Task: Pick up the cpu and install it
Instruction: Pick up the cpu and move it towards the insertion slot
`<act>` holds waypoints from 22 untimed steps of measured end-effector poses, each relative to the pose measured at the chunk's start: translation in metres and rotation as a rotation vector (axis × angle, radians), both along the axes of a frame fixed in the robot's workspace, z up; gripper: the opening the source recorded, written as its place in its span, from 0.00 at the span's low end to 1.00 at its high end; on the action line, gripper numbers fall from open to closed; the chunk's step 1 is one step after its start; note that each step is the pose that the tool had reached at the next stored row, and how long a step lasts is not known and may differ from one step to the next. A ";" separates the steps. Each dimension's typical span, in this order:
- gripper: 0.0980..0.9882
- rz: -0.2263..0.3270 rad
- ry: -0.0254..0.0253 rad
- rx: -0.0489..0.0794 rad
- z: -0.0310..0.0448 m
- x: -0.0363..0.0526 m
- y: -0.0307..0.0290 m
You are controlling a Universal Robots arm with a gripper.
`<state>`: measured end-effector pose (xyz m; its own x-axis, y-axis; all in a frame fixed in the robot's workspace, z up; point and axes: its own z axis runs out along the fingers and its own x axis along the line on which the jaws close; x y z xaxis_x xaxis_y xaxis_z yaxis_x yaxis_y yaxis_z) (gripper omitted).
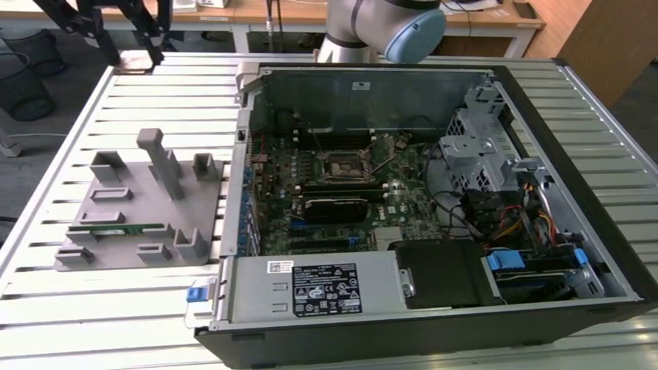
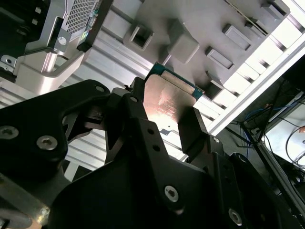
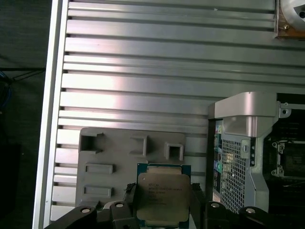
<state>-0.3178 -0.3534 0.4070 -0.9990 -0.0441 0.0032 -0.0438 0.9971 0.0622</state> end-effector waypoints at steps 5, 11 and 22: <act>0.48 0.000 0.0000 0.000 0.0000 0.0025 0.0005; 0.48 0.000 0.0000 0.000 0.0000 0.0062 0.0010; 0.48 0.000 0.0000 0.000 0.0000 0.0145 0.0012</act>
<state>-0.3034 -0.3522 0.4070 -0.9990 -0.0441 0.0032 -0.0438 0.9971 0.0622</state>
